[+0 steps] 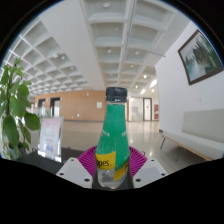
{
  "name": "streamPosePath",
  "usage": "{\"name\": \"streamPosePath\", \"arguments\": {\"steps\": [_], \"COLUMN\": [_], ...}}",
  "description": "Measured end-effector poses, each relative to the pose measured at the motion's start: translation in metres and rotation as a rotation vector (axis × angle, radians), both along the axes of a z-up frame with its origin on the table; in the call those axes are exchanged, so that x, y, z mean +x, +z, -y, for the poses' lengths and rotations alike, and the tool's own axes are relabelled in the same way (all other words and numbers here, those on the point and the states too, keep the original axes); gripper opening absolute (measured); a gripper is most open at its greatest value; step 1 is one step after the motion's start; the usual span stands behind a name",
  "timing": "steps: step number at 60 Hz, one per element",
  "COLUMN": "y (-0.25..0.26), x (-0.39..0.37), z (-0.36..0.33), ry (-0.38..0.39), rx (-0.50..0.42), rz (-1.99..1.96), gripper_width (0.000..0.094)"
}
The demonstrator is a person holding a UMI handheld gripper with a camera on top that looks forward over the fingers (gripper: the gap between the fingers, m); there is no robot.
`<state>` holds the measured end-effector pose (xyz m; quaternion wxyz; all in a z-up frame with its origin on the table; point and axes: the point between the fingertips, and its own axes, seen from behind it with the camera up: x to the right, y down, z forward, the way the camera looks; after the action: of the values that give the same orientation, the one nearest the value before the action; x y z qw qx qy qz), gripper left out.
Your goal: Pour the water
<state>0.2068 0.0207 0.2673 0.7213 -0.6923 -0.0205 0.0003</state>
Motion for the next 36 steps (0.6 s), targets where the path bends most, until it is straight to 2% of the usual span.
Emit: {"name": "streamPosePath", "arguments": {"steps": [3,5,8,17,23,24,29,36], "y": [-0.039,-0.069,-0.099,-0.164,-0.192,-0.185,-0.188,-0.189], "x": [0.005,0.037,0.026,0.035,0.044,0.043,0.045,0.047], "z": [-0.006,-0.02,-0.017,-0.02,-0.022,-0.024,-0.022,-0.022], "ry": [-0.018,-0.021,-0.03,-0.036,-0.042,-0.042,-0.05,-0.058], "rx": [-0.077,-0.114,-0.171,-0.277,-0.32,-0.285,-0.298,-0.323], "rz": [0.019,0.031,0.028,0.029,0.059,0.055,0.028,0.029], "gripper_width": [0.04,0.0401,0.04,0.0402,0.0414,0.0404,0.0414,0.0554]}}
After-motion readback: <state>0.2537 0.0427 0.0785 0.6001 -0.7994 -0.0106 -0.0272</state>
